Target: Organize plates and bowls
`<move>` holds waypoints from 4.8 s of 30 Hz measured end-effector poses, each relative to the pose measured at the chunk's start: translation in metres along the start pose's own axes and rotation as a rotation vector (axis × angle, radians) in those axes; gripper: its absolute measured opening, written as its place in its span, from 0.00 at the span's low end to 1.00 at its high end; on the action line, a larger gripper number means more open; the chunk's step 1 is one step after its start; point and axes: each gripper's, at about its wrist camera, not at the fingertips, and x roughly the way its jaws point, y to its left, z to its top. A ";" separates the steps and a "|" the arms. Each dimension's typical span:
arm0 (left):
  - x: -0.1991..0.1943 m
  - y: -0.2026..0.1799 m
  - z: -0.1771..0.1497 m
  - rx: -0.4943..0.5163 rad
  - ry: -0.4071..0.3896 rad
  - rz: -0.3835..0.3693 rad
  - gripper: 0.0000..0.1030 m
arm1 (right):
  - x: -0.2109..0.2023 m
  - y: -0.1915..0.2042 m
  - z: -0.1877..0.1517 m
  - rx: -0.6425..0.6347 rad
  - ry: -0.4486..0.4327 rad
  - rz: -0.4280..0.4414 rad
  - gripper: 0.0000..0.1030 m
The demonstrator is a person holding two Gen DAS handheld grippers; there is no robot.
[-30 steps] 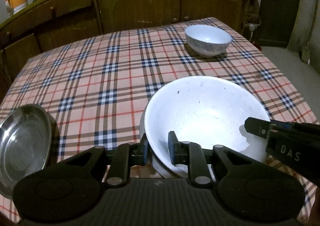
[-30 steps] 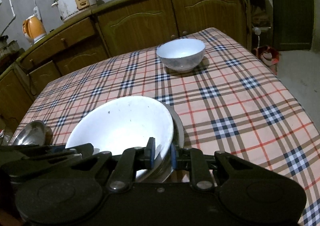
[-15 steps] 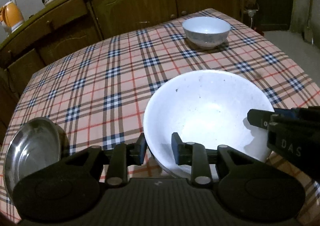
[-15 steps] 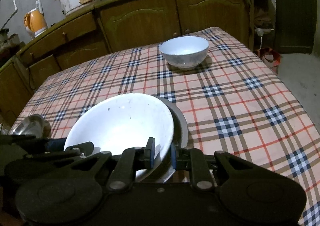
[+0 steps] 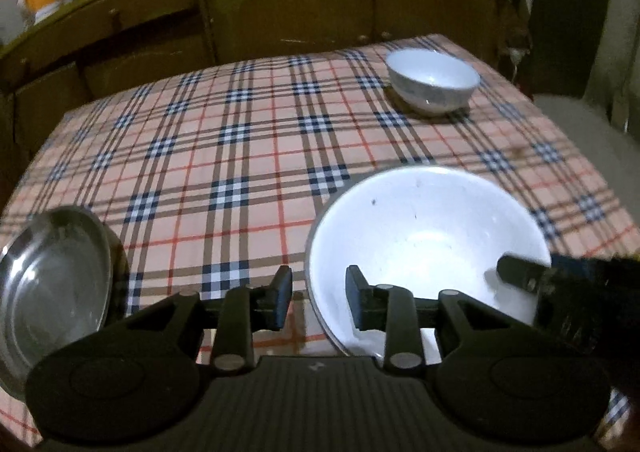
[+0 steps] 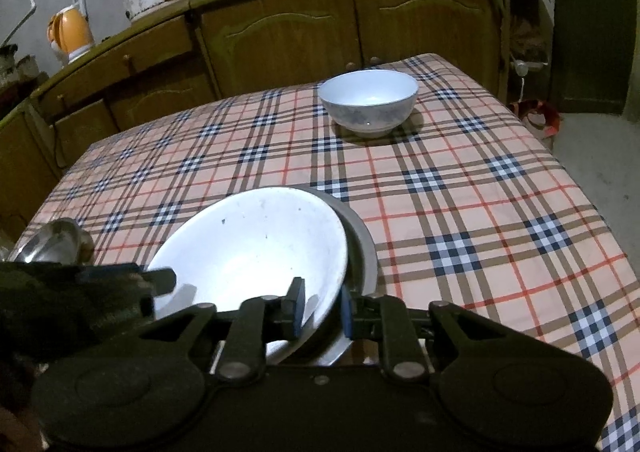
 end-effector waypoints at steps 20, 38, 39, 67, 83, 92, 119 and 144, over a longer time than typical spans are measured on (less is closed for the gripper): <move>-0.025 0.029 0.016 -0.179 -0.033 -0.103 0.34 | -0.024 0.009 0.016 -0.058 -0.090 -0.033 0.78; -0.024 0.027 0.042 -0.129 -0.067 -0.067 0.64 | -0.031 -0.025 0.049 0.042 -0.159 -0.009 0.78; -0.023 0.026 0.045 -0.122 -0.070 -0.065 0.64 | -0.030 -0.027 0.051 0.049 -0.161 -0.009 0.78; 0.087 -0.034 0.164 0.034 -0.100 -0.119 0.73 | 0.086 -0.116 0.161 0.202 -0.156 -0.011 0.78; 0.195 -0.055 0.183 0.046 0.035 -0.184 0.23 | 0.205 -0.121 0.168 0.246 -0.007 0.035 0.42; 0.179 -0.059 0.175 0.058 0.024 -0.204 0.14 | 0.188 -0.113 0.159 0.255 -0.021 0.038 0.27; -0.027 -0.036 0.135 0.025 -0.191 -0.157 0.15 | -0.024 -0.037 0.148 0.160 -0.238 0.077 0.27; -0.091 -0.021 0.078 0.006 -0.261 -0.118 0.17 | -0.097 0.000 0.102 0.123 -0.291 0.115 0.27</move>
